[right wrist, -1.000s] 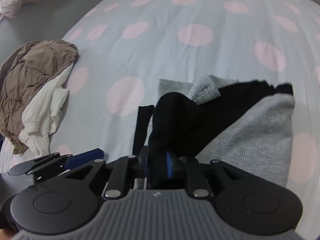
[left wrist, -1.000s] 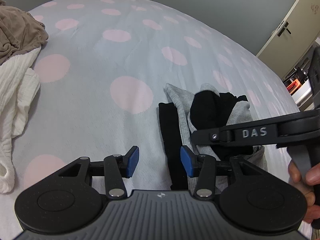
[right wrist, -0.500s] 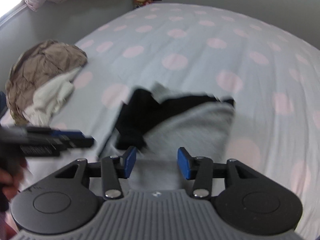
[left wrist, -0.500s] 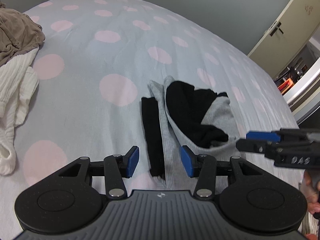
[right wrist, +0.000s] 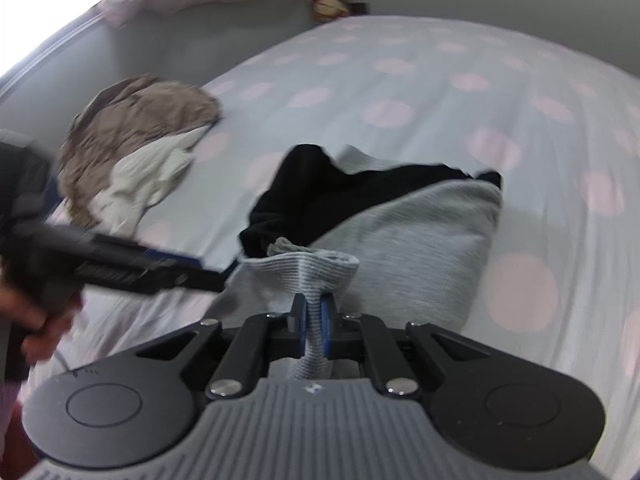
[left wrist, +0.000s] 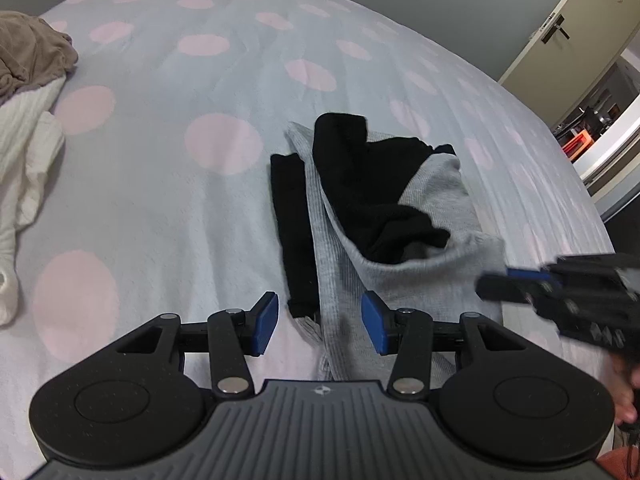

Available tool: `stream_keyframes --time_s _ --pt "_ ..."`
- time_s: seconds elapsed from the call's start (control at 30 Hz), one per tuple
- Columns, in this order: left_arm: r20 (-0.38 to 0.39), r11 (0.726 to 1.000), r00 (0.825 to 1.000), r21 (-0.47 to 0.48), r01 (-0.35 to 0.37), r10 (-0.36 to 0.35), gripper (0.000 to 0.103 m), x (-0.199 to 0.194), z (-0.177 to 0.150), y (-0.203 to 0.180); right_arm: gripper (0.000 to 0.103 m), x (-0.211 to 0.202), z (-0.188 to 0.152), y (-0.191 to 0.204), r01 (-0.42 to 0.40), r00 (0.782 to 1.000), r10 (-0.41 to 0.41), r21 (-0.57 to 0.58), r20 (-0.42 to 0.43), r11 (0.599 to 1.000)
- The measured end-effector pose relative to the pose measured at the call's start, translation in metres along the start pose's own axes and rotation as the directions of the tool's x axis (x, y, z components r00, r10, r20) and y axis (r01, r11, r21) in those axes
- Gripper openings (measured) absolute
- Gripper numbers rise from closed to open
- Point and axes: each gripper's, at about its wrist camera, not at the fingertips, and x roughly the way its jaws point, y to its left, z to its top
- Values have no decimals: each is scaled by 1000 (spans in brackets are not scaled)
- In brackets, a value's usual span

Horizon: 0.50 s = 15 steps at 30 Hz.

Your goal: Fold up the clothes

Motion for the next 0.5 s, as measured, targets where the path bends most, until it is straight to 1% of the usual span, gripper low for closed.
stream_keyframes --time_s 0.13,0.27,0.33,0.43,0.5 --pt "4 999 1000 -39 -8 8 45 -7 -1 5 8 -7 -5 38 -25 1000 25 -152 -4 988" --pt "13 996 1000 -90 -13 15 45 -16 -1 15 8 3 -17 73 -30 999 22 -291 -30 956" --pt "18 993 1000 -122 5 -3 47 -19 -1 20 8 11 -26 83 -30 999 15 -324 -49 946" --pt "13 983 998 -172 62 -61 50 -19 -1 24 9 20 -36 91 -35 998 14 -339 -67 940" --pt "-9 980 996 -178 87 -90 51 -15 -4 22 13 19 -42 96 -44 998 22 -341 -66 939"
